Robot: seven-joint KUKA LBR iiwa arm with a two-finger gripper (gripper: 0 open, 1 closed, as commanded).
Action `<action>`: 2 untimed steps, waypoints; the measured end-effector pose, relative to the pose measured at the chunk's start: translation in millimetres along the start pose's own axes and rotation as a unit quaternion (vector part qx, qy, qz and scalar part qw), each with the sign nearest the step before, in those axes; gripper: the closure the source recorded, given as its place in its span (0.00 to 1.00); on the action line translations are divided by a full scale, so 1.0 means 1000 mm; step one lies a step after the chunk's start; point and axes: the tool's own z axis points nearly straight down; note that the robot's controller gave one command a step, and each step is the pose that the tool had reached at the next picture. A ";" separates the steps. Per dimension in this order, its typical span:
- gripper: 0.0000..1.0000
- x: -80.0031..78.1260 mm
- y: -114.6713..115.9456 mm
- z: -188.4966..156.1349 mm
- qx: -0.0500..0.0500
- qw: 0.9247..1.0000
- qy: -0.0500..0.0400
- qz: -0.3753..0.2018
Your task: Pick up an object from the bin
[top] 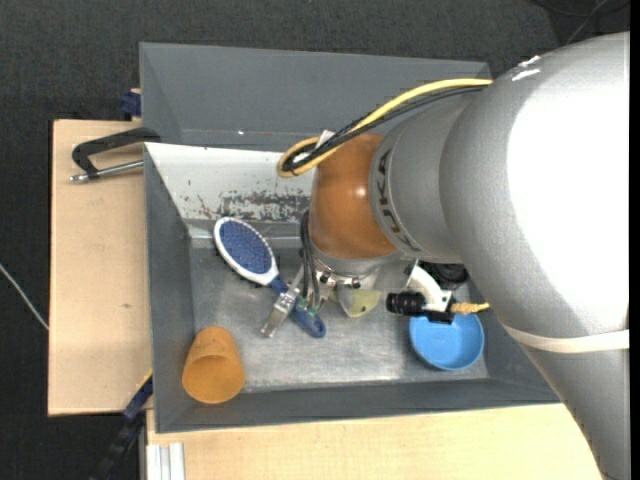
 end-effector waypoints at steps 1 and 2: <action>0.00 0.000 0.002 -0.001 0.001 1.000 0.000 -0.001; 1.00 0.000 0.002 -0.002 0.000 1.000 0.000 -0.001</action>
Offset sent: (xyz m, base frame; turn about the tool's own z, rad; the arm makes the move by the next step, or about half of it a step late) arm 0.0000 0.0000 0.0000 0.0000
